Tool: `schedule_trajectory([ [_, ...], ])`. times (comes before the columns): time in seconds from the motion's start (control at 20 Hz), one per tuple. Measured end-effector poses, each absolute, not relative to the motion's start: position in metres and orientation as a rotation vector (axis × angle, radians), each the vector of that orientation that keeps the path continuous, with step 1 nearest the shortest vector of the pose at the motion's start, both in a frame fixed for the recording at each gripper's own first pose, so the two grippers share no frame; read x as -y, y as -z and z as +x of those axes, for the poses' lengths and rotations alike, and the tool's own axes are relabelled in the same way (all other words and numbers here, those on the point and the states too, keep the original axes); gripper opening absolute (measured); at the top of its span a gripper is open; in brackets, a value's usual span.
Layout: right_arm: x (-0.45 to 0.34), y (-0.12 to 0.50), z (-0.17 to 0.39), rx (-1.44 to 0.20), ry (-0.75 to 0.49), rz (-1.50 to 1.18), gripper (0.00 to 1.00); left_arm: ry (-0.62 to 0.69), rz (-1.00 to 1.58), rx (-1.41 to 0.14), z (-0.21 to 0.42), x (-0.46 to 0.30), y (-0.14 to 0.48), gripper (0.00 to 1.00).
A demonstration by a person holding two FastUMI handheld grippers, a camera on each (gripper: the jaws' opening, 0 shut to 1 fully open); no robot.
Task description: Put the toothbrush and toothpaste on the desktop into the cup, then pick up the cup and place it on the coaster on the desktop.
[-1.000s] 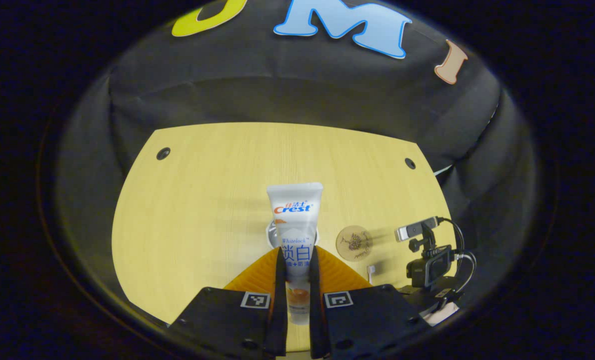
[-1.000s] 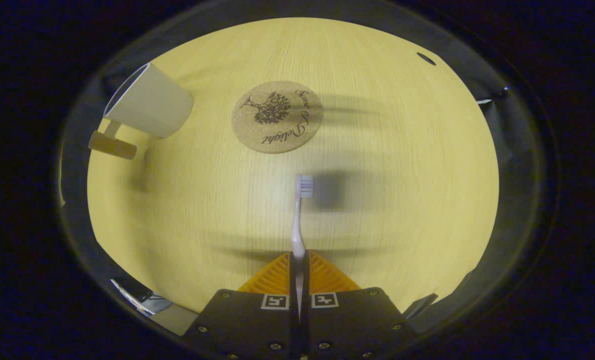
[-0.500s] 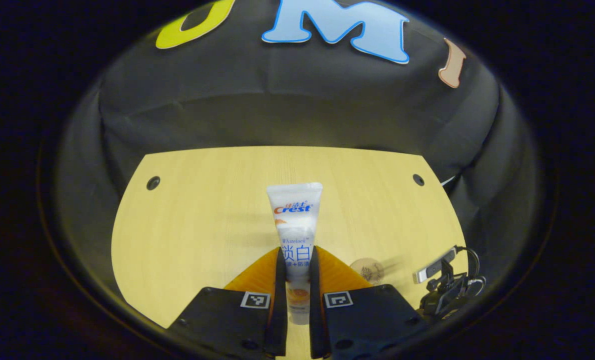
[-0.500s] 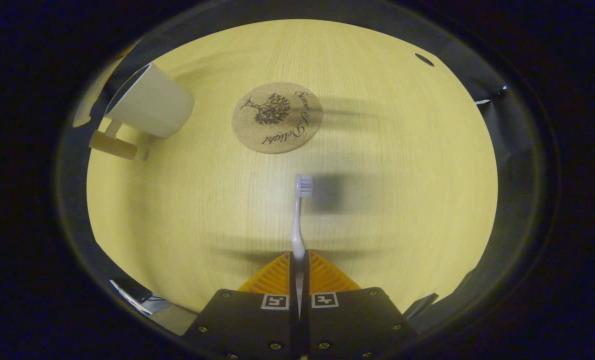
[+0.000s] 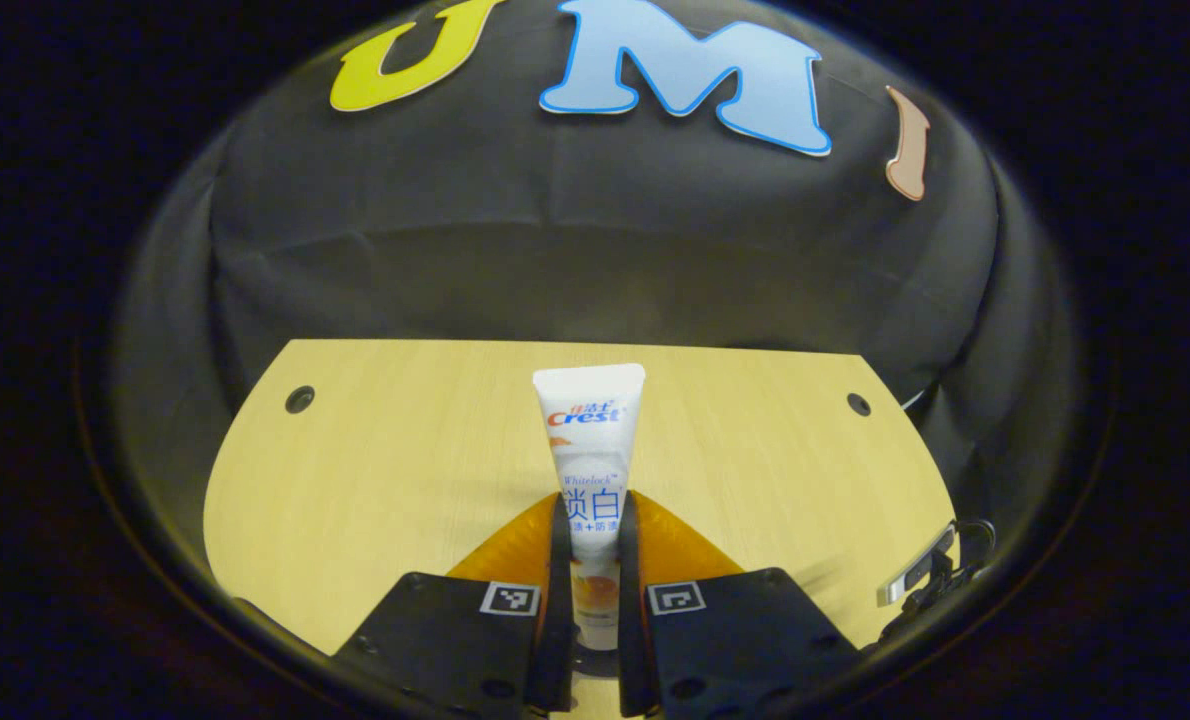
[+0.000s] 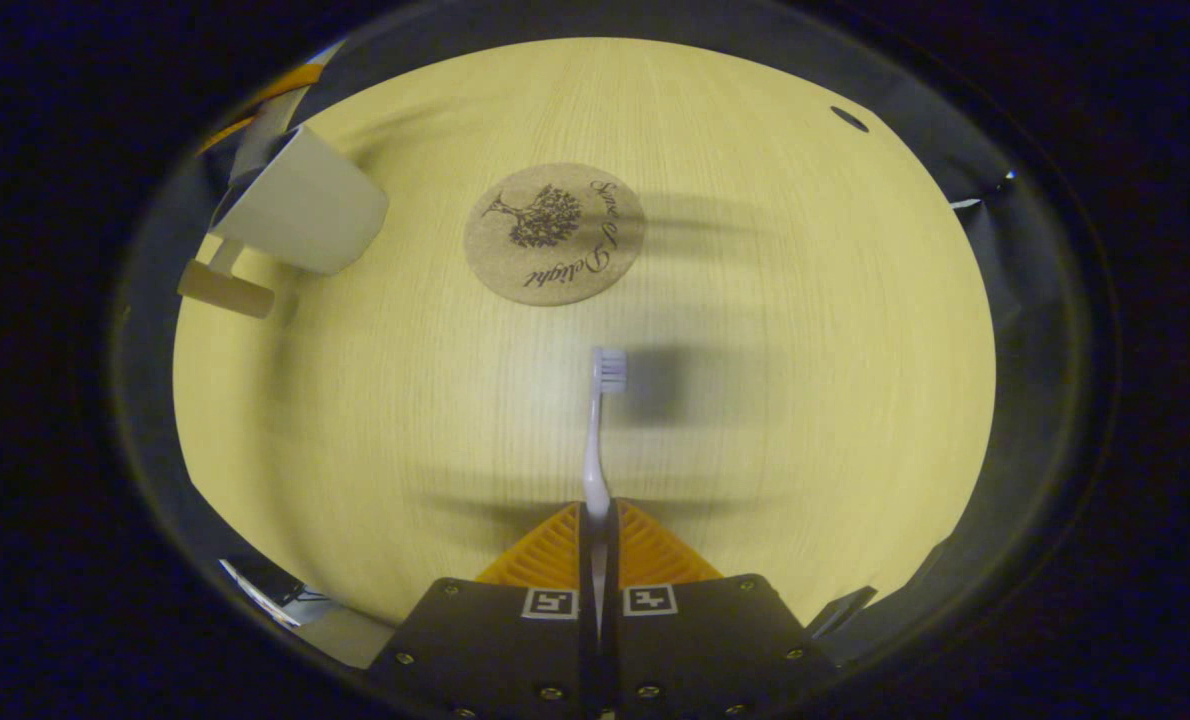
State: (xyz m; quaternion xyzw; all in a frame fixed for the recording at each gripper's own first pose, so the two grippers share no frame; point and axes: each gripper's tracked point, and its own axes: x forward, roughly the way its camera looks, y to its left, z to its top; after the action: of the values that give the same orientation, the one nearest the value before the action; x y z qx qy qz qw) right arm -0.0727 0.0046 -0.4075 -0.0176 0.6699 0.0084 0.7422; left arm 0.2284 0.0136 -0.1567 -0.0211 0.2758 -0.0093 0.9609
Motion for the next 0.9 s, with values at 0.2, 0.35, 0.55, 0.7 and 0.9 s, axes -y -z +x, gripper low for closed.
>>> schedule_trajectory([
  [0.2, -0.005, 0.407, -0.072, -1.471, -0.014, -0.039, 0.02, 0.028, -0.01, -0.518, 0.223, -0.01, 0.158, 0.25],
  [0.35, -0.005, 0.407, -0.072, -1.468, -0.012, -0.039, 0.02, 0.03, -0.026, -0.516, 0.218, -0.008, 0.166, 0.25],
  [0.55, -0.005, 0.407, -0.072, -1.463, -0.015, -0.044, 0.02, 0.053, -0.048, -0.522, 0.207, -0.002, 0.174, 0.32],
  [0.7, -0.005, 0.408, -0.072, -1.459, -0.016, -0.046, 0.02, 0.055, -0.053, -0.489, 0.204, -0.005, 0.164, 0.67],
  [0.9, -0.005, 0.408, -0.072, -1.435, -0.011, -0.039, 0.02, 0.06, -0.046, -0.457, 0.195, -0.005, 0.149, 0.75],
])
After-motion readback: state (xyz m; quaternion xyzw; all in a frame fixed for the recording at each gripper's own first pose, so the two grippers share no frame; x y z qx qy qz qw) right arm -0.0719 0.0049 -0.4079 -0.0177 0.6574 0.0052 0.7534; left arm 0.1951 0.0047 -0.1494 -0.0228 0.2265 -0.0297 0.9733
